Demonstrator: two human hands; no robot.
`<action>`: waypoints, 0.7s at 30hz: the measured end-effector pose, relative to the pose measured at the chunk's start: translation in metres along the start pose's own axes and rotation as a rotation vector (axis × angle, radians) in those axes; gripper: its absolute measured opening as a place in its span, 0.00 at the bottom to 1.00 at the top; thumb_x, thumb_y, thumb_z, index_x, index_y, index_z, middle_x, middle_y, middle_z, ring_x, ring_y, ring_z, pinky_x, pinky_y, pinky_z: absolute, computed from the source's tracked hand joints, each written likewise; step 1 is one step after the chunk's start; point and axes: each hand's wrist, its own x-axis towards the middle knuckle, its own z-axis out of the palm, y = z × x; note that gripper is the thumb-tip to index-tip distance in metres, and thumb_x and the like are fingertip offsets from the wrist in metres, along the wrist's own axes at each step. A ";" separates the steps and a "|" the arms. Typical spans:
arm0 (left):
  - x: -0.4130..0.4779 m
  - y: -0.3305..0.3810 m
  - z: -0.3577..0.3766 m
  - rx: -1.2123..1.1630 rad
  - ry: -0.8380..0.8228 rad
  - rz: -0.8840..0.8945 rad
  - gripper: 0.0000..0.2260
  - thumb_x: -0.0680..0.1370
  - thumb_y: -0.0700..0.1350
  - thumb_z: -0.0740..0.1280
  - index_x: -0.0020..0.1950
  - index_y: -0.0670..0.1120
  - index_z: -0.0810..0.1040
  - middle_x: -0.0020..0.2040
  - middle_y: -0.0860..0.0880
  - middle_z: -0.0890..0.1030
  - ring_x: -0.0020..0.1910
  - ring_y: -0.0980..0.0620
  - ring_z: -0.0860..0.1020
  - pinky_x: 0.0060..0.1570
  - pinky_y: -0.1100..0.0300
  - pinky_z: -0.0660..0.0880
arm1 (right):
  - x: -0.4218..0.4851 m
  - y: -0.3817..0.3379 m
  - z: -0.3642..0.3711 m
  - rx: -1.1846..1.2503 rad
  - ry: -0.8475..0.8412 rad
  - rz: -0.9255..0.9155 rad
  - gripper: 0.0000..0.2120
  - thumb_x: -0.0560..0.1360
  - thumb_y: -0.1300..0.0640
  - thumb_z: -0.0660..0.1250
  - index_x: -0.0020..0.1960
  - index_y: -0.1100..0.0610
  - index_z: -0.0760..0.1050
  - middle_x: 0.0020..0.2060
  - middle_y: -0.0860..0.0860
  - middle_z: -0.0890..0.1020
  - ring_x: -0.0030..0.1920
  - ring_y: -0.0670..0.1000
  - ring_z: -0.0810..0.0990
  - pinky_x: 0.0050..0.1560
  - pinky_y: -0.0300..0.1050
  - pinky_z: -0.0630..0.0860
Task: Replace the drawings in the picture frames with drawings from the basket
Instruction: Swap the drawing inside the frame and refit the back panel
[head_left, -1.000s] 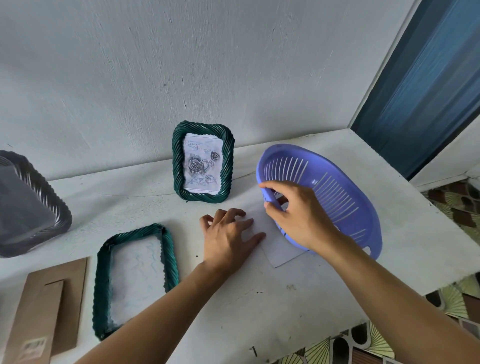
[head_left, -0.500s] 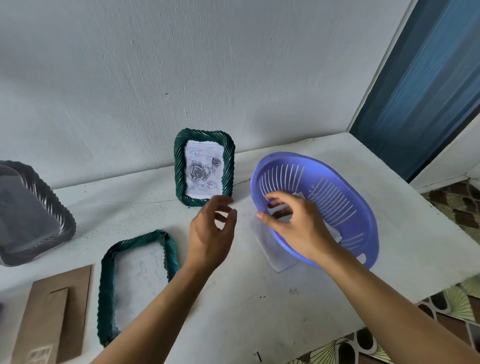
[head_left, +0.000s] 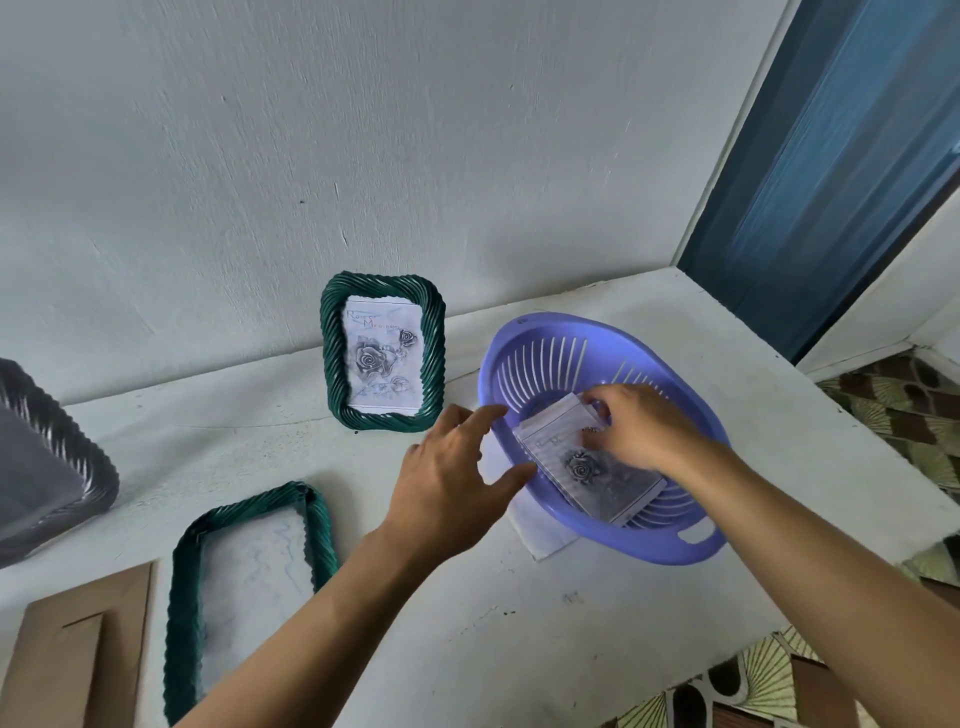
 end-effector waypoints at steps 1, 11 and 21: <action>0.000 0.000 0.001 -0.012 -0.003 0.001 0.28 0.74 0.62 0.71 0.72 0.57 0.71 0.56 0.56 0.75 0.47 0.57 0.78 0.54 0.52 0.77 | 0.002 0.000 0.002 -0.035 -0.016 0.014 0.21 0.72 0.49 0.75 0.62 0.54 0.77 0.53 0.52 0.83 0.49 0.55 0.81 0.45 0.46 0.76; 0.003 -0.002 -0.001 -0.059 0.040 0.018 0.32 0.70 0.63 0.75 0.73 0.55 0.73 0.54 0.56 0.79 0.43 0.56 0.79 0.48 0.53 0.78 | 0.005 -0.004 0.013 -0.117 0.008 0.082 0.20 0.69 0.44 0.78 0.54 0.56 0.79 0.52 0.54 0.78 0.53 0.58 0.80 0.44 0.45 0.71; 0.007 -0.004 -0.003 -0.023 0.009 -0.002 0.35 0.70 0.65 0.73 0.73 0.53 0.74 0.56 0.57 0.80 0.44 0.57 0.80 0.49 0.52 0.78 | 0.006 -0.005 0.016 -0.122 0.088 0.054 0.25 0.66 0.45 0.80 0.56 0.55 0.76 0.54 0.54 0.79 0.55 0.58 0.79 0.48 0.49 0.76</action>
